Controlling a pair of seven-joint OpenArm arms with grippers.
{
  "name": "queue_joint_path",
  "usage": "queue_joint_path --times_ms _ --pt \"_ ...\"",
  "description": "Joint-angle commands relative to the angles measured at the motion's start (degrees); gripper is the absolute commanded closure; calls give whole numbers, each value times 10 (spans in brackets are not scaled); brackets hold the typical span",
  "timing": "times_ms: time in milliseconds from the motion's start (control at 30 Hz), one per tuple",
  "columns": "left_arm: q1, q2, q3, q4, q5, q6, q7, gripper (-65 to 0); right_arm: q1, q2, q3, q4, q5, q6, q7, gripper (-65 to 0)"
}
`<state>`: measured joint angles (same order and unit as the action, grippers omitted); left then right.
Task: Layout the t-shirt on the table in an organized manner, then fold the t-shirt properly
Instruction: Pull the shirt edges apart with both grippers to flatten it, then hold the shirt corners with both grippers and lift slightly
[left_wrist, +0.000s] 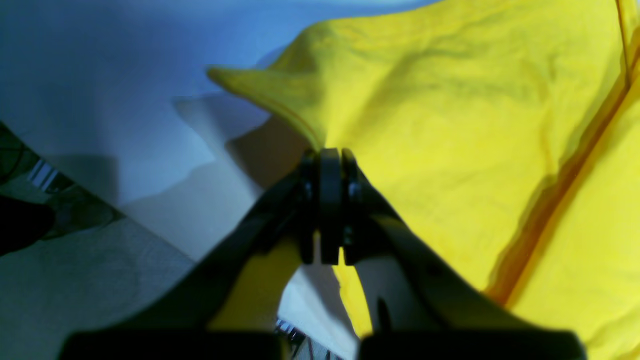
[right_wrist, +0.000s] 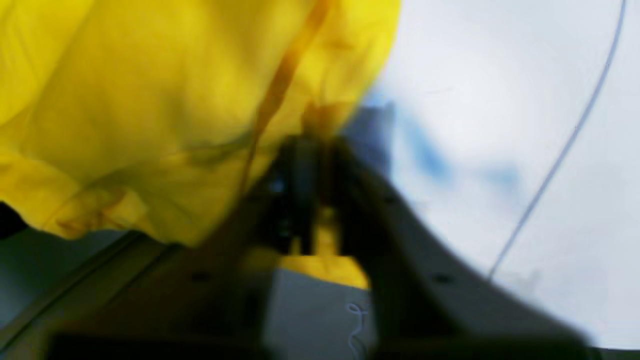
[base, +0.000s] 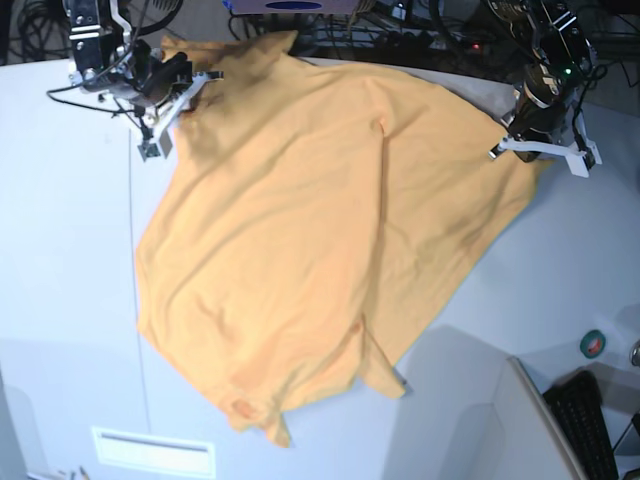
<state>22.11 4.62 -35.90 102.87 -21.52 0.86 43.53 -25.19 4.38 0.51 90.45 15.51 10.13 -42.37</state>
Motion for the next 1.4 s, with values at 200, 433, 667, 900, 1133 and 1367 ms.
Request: queue_joint_path --times_ms 200,433,667,900,1133,1367 --pt "3 -3 -5 12 -3 -2 -9 0 -34 -13 71 38 0 3 -15 0" --pt "-2 -2 5 13 -6 -2 -9 0 -40 -13 136 144 -1 3 -17 0" --pt "-3 -3 69 55 -3 -2 -9 0 -18 -13 139 178 -2 3 -63 0" --pt "-3 -3 74 44 -3 -2 -9 0 55 1 140 58 -3 3 -62 0" --pt "2 -2 72 10 -3 -2 -9 0 86 13 140 -11 -3 3 -66 0" --pt "2 -2 71 12 -3 -2 -9 0 36 23 140 42 -3 3 -66 -183"
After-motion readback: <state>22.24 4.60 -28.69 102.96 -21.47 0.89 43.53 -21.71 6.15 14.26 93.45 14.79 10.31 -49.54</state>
